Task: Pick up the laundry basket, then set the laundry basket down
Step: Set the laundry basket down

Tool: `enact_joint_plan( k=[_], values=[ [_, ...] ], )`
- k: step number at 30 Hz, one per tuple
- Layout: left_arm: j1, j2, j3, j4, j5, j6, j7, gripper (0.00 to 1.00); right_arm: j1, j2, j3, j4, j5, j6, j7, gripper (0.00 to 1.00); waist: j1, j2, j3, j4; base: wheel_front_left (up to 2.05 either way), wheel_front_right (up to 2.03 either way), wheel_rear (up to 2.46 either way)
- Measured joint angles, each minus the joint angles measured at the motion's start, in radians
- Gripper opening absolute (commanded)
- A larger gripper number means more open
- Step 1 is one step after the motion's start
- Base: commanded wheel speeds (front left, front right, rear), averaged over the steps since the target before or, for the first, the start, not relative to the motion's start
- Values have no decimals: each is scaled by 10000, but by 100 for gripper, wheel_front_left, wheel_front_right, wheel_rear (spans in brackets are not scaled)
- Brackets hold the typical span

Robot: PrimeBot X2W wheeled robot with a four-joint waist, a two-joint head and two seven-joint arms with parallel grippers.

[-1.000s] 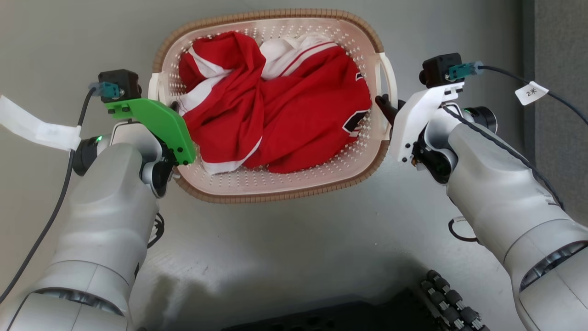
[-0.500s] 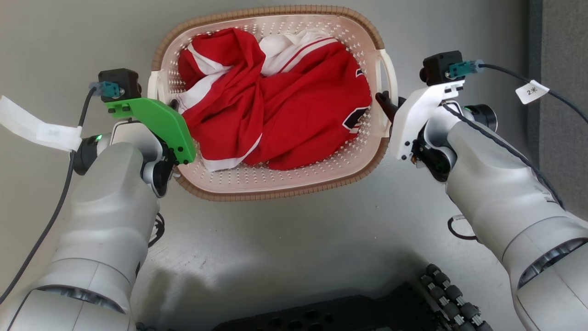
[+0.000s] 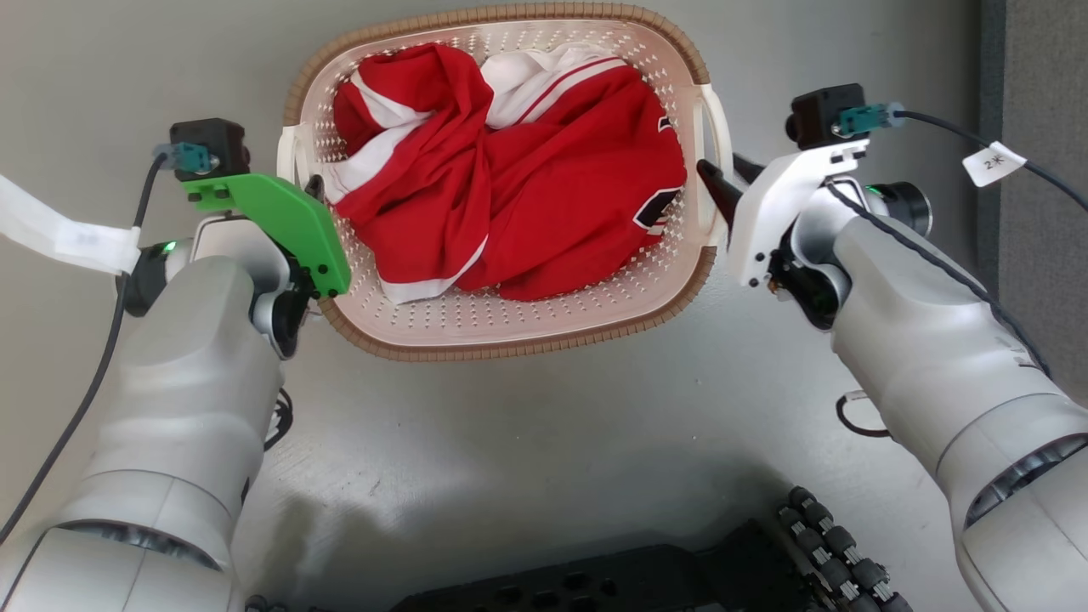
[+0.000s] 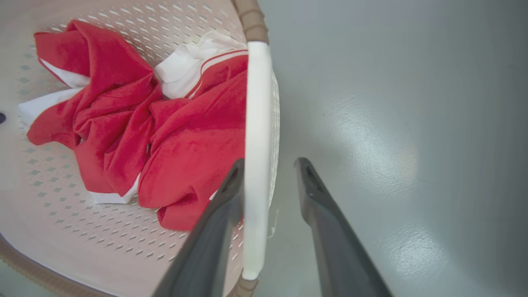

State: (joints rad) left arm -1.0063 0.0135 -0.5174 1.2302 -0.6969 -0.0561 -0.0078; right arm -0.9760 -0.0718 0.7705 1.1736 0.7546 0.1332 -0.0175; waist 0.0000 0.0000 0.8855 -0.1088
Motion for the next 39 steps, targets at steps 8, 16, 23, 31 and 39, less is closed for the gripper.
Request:
enact_joint_plan(
  k=[8,16,23,31,39],
  values=[
    [-140,77,-19,130,190,0,-123,100,-4,-130,15,92,0,-4,-173,100,0,0,-3,16,0,0,0],
    [-151,73,-79,180,226,-144,-385,100,3,-130,75,153,15,-4,-522,100,0,0,-258,57,0,0,0],
    [83,71,-276,205,242,-274,-742,100,50,-167,209,140,6,-4,-1018,100,0,0,-815,88,0,0,0],
    [596,69,-570,209,437,-328,-1404,100,385,-245,316,-44,-86,-4,-1933,100,0,0,-1728,96,0,0,0],
    [1068,69,-633,157,520,-324,-2174,100,933,-328,56,-90,-40,-4,-2243,100,0,0,-2803,91,0,0,0]
  ],
)
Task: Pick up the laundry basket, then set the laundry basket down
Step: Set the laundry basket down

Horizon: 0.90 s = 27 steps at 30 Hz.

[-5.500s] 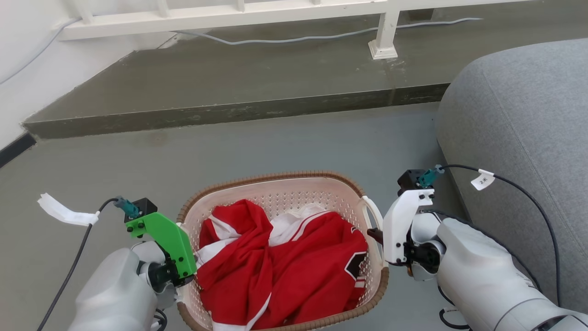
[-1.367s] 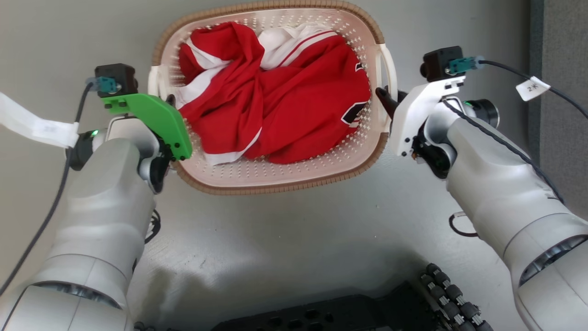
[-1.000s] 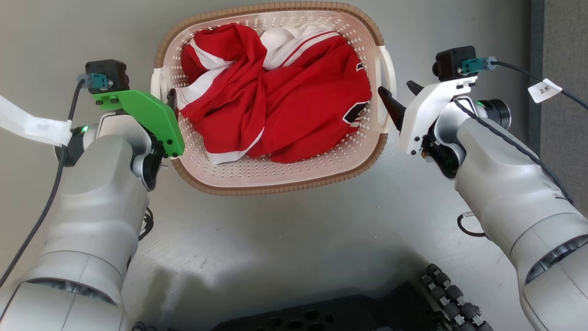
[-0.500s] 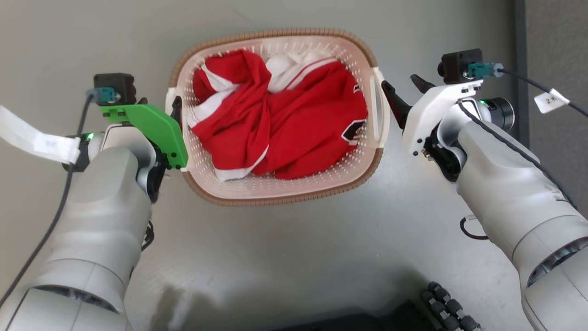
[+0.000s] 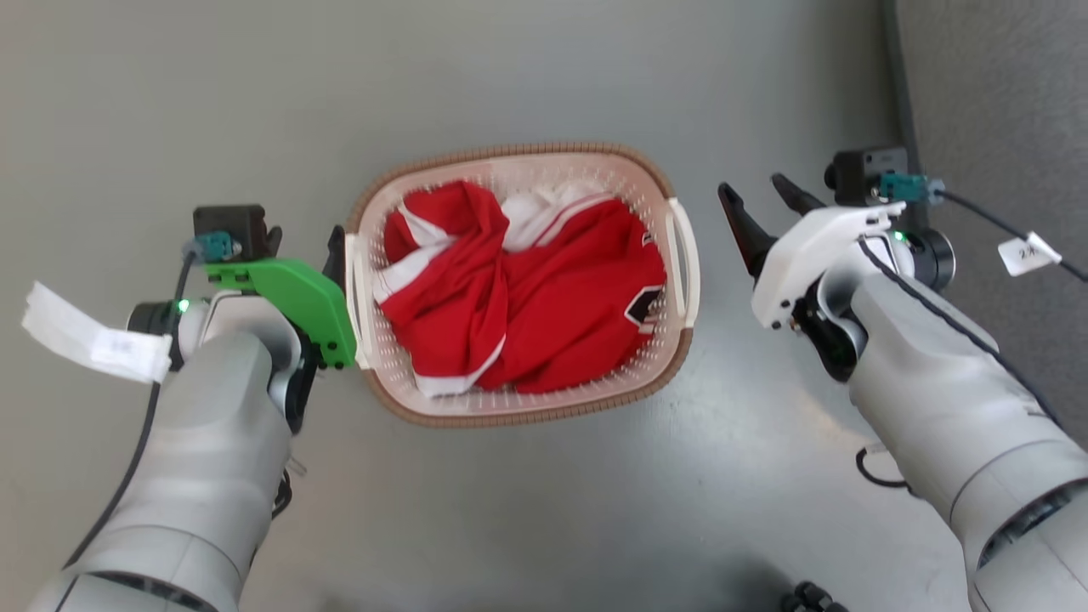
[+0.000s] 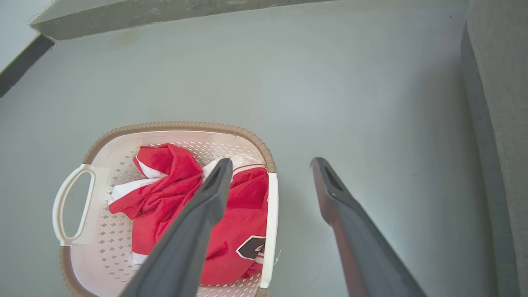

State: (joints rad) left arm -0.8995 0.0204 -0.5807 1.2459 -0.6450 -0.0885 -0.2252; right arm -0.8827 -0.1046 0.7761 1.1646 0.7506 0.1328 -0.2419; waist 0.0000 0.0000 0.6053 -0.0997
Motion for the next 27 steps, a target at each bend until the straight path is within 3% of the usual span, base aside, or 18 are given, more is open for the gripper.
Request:
enact_joint_plan(
  k=[10,13,27],
  values=[
    [730,146,-119,-359,416,109,-236,100,627,-81,-63,-276,-151,-255,-84,100,0,0,-1407,-9,0,0,0],
    [975,259,-40,-711,428,293,-267,100,772,-274,-449,-932,-188,-560,-84,100,0,0,-1970,-23,0,0,0],
    [1937,880,880,-3875,1060,1465,-265,100,1805,-949,-1831,-3335,-815,-1365,-86,100,-1,0,-3739,-27,0,0,0]
  ],
)
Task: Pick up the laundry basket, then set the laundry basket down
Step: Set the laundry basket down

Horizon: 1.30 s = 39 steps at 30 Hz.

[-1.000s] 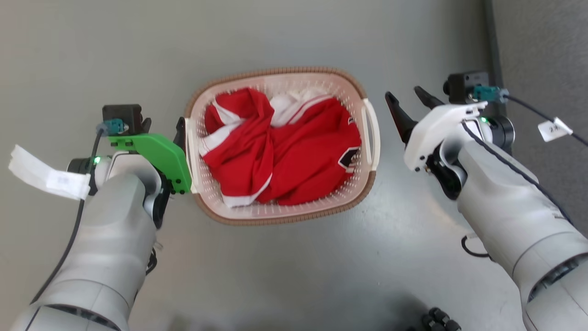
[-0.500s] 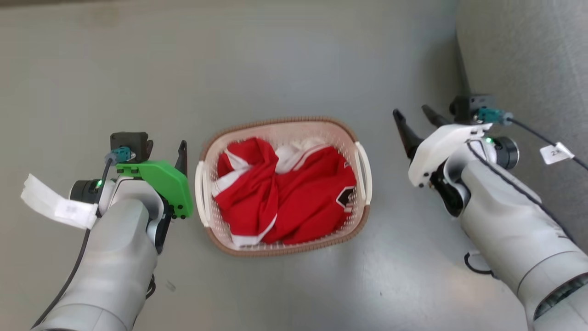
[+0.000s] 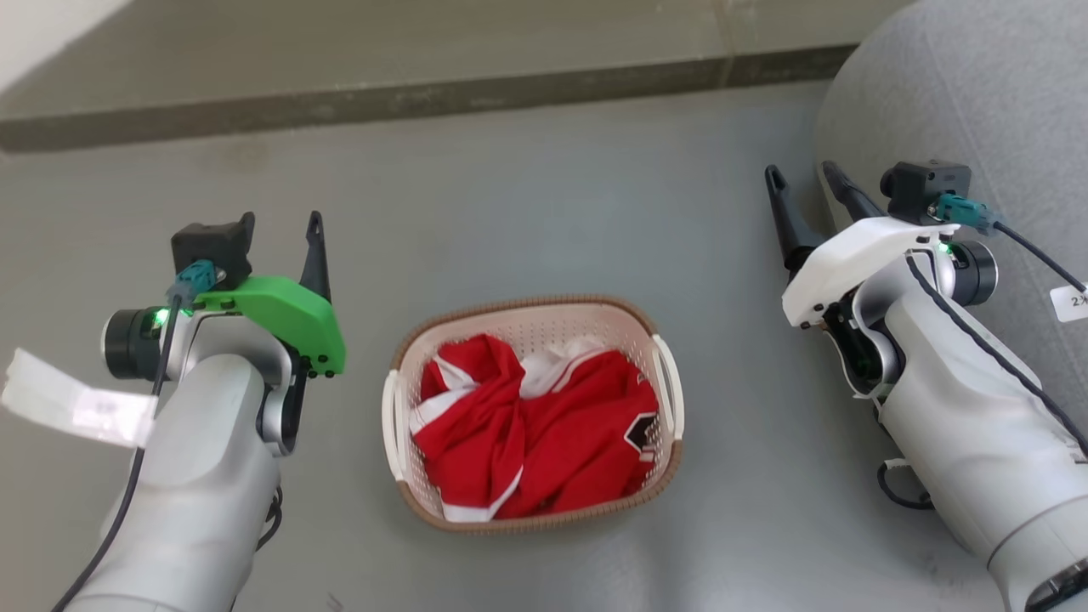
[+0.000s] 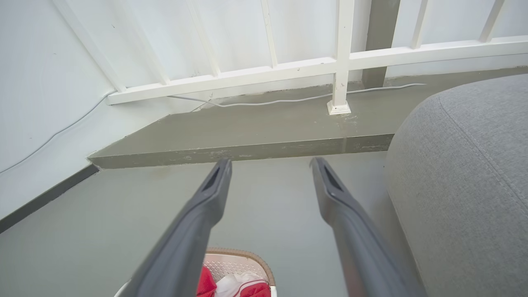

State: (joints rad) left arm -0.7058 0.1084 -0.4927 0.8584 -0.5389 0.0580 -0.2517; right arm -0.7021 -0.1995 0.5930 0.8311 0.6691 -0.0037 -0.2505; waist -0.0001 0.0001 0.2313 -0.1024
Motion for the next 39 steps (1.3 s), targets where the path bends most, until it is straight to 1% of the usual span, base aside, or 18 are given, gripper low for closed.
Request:
enact_joint_plan(
  k=[2,9,12,16,19,24,26,32,39],
  values=[
    [213,90,96,-401,96,100,0,100,169,-40,-140,-391,-151,-173,0,100,0,0,-209,11,0,0,0],
    [1193,309,405,-1680,546,343,0,100,972,-234,-546,-1607,-767,-591,-12,100,0,0,-902,20,0,0,0],
    [1818,364,483,-2073,631,405,0,100,1417,-247,-654,-2002,-938,-635,-12,100,0,0,-1188,4,0,0,0],
    [2551,347,500,-2602,744,485,0,100,2083,-334,-823,-2431,-1160,-782,-12,100,0,0,-1538,-21,0,0,0],
    [3103,341,487,-2907,798,487,0,100,2612,-366,-913,-2656,-1227,-790,-12,100,0,0,-1774,-26,0,0,0],
    [4014,343,483,-3287,882,510,0,100,3491,-374,-1097,-3080,-1338,-953,-12,100,0,0,-2155,-20,0,0,0],
    [4302,343,548,-3490,959,579,0,100,3798,-376,-1160,-3262,-1350,-966,-12,100,0,0,-2300,-9,0,0,0],
    [4935,359,805,-3960,1166,585,0,100,4407,-449,-1350,-3822,-1592,-1053,-12,100,0,0,-2583,35,0,0,0],
    [5581,414,1198,-4614,1258,656,0,100,4894,-554,-1611,-4525,-1958,-1124,-12,100,0,0,-2642,71,0,0,0]
  ],
)
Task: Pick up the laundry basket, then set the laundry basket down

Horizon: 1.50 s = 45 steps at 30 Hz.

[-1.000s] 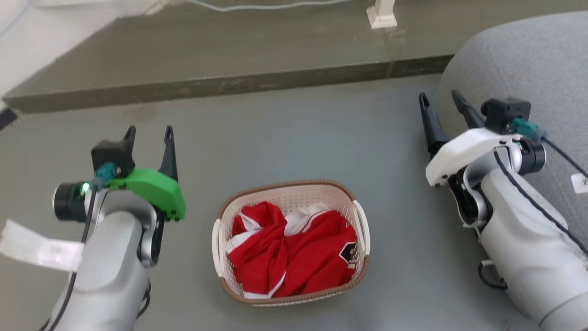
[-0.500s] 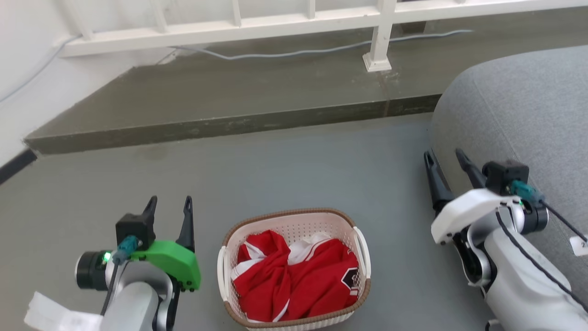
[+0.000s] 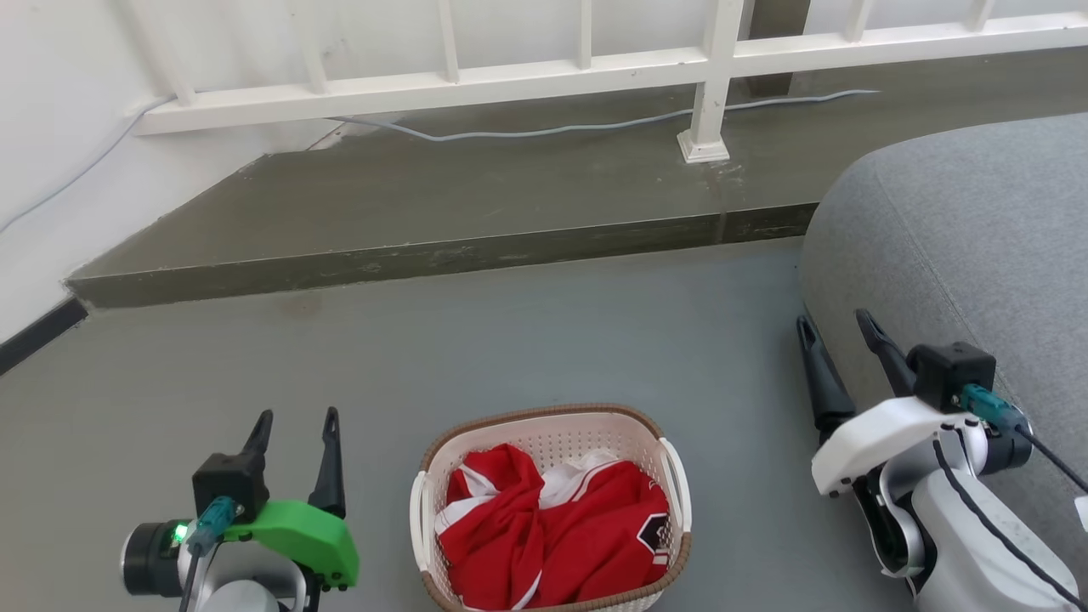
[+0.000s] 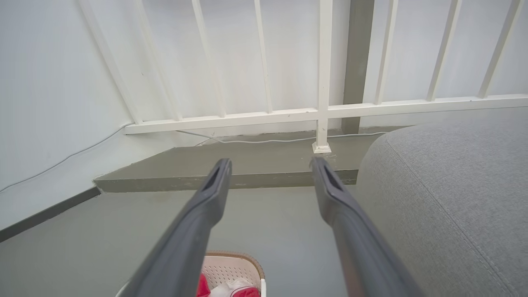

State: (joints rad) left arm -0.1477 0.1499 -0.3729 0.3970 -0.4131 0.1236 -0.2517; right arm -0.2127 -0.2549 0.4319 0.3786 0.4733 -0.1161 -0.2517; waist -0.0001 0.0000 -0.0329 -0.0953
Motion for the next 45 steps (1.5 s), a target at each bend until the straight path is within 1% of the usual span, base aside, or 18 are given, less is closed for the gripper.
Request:
enact_joint_plan(
  k=[8,16,23,27,43,44,45],
  values=[
    [514,50,640,-560,343,0,0,100,404,-59,-94,-554,-407,-17,0,100,0,0,106,34,0,0,0],
    [1067,-67,1152,-997,746,0,0,100,806,-25,-393,-957,-430,-77,0,100,0,0,189,69,0,0,0],
    [1356,-196,1400,-1465,895,0,23,100,1052,-29,-441,-1099,-541,-77,0,100,0,0,225,130,0,0,0],
    [1566,-341,1469,-1643,1193,0,84,100,1151,-29,-462,-1185,-612,-79,0,100,0,0,234,147,0,0,0],
    [2031,-479,1768,-2523,1603,0,581,100,1411,-27,-677,-1440,-746,-88,0,100,0,0,255,179,0,0,0],
    [2063,-487,1779,-2554,1716,0,600,0,1412,-27,-685,-1452,-775,-88,0,0,0,0,258,183,0,0,0],
    [2102,-499,1772,-2545,1785,0,654,0,1418,-13,-681,-1427,-780,-84,0,0,1,0,261,186,0,0,0]
  ],
)
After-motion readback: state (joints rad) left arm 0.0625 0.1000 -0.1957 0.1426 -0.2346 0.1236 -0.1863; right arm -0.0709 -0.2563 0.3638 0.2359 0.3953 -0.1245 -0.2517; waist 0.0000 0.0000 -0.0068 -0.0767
